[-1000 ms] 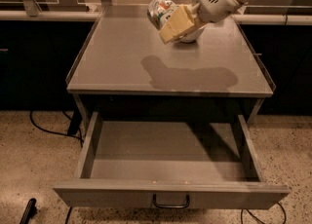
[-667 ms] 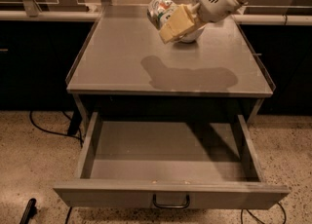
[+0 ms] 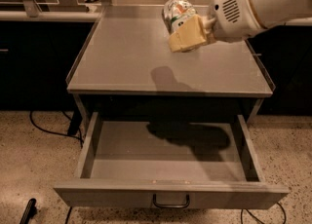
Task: Place 7up can into top drawer
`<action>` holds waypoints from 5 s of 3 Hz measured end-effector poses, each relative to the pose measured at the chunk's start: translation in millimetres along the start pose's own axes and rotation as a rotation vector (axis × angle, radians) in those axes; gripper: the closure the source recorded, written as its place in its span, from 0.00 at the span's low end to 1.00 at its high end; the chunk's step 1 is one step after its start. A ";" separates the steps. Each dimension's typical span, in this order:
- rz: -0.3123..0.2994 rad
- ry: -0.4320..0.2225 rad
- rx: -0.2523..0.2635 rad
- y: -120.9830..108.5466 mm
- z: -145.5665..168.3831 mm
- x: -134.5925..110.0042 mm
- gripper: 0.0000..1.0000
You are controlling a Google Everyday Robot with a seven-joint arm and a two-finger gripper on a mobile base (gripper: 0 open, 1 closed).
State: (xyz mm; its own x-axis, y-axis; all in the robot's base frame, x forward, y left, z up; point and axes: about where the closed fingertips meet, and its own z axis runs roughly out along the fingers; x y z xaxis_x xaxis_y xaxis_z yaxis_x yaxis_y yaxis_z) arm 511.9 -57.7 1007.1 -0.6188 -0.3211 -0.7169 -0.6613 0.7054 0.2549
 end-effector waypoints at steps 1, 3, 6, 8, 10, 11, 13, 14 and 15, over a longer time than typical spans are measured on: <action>0.052 -0.134 0.024 43.8 -21.1 15.6 1.00; 0.286 -0.220 0.140 -18.4 -13.4 109.0 1.00; 0.475 -0.239 0.212 -57.5 16.5 171.9 1.00; 0.640 -0.137 0.142 -64.1 77.9 231.5 1.00; 0.692 0.024 0.075 -68.2 138.3 266.5 1.00; 0.686 0.103 0.063 -71.4 163.8 278.1 1.00; 0.677 0.105 0.061 -69.1 165.2 275.9 0.81; 0.677 0.105 0.061 -69.1 165.2 275.9 0.58; 0.677 0.105 0.061 -69.1 165.2 275.9 0.34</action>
Offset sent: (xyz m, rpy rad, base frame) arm -0.0765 -0.1318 -0.2718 0.2511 0.2429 -0.5754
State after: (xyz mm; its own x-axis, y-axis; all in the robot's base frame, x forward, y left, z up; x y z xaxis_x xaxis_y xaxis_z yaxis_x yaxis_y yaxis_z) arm 456.9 -90.6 684.4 -0.9272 0.1455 -0.3451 -0.0915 0.8055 0.5854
